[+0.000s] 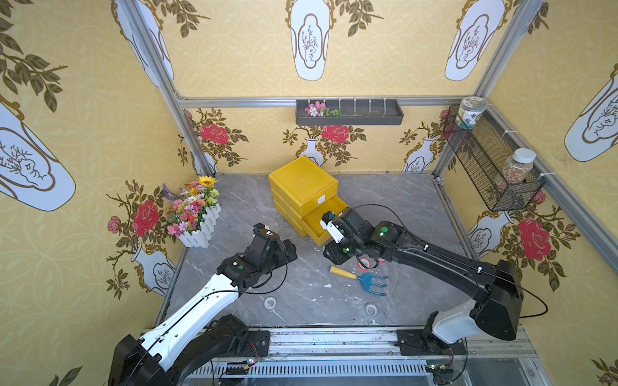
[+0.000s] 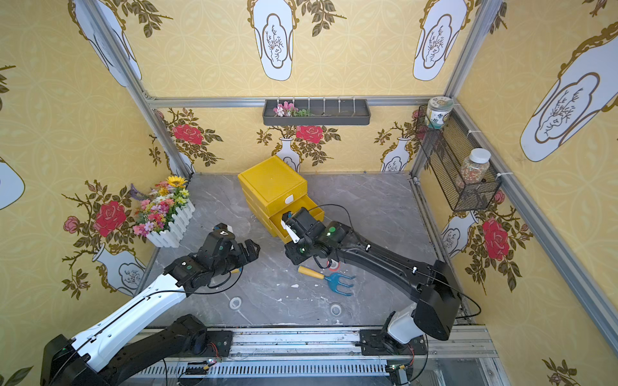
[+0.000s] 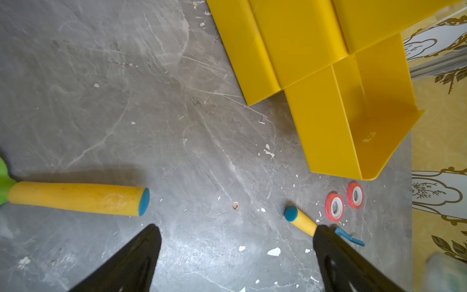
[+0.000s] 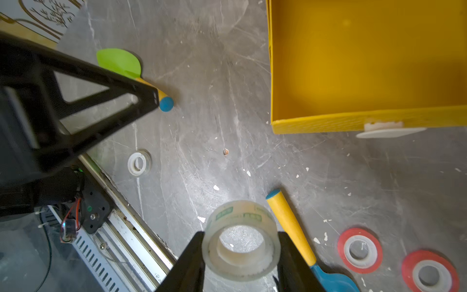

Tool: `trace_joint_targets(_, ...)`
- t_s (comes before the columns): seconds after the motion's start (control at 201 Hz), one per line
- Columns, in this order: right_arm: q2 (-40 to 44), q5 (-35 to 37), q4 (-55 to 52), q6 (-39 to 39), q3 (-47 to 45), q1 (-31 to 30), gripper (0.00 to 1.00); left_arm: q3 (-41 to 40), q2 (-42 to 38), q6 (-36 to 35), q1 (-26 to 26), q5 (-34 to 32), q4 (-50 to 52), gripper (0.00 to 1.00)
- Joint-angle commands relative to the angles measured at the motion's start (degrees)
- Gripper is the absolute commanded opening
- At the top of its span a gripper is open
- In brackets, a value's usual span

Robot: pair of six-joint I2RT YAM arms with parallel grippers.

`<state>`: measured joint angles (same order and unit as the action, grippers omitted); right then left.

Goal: Place the transparent tape into the drawer according to color
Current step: Place the tape in the drawer.

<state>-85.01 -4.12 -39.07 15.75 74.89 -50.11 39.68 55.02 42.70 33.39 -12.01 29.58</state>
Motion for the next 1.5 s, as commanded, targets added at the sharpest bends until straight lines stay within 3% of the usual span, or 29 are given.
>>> trace_joint_targets(0.0,0.6,3.6,-0.2,-1.1,2.5,2.8,0.46,-0.4,0.5,0.4,0.0,0.2,-1.3,1.0)
trace_joint_targets(0.353,-11.2,7.4,2.8,-3.3,13.8,11.7,0.46,0.1,0.9,0.2,0.0,0.5,-0.8,0.99)
trace_joint_targets(0.692,-20.7,7.9,4.1,-4.4,18.2,13.8,0.5,0.2,1.0,0.3,0.0,0.5,-0.3,1.0)
trace_joint_targets(0.841,-23.1,8.6,2.7,-4.5,20.3,13.8,0.59,0.1,1.2,0.3,0.0,0.3,-0.2,1.0)
trace_joint_targets(1.15,-21.0,8.9,4.4,-4.0,19.3,14.0,0.86,0.0,1.5,0.5,0.0,0.9,-0.1,1.0)
trace_joint_targets(1.494,-13.5,7.3,7.6,-2.1,12.2,12.8,0.92,1.5,2.1,3.2,2.6,0.6,4.2,1.0)
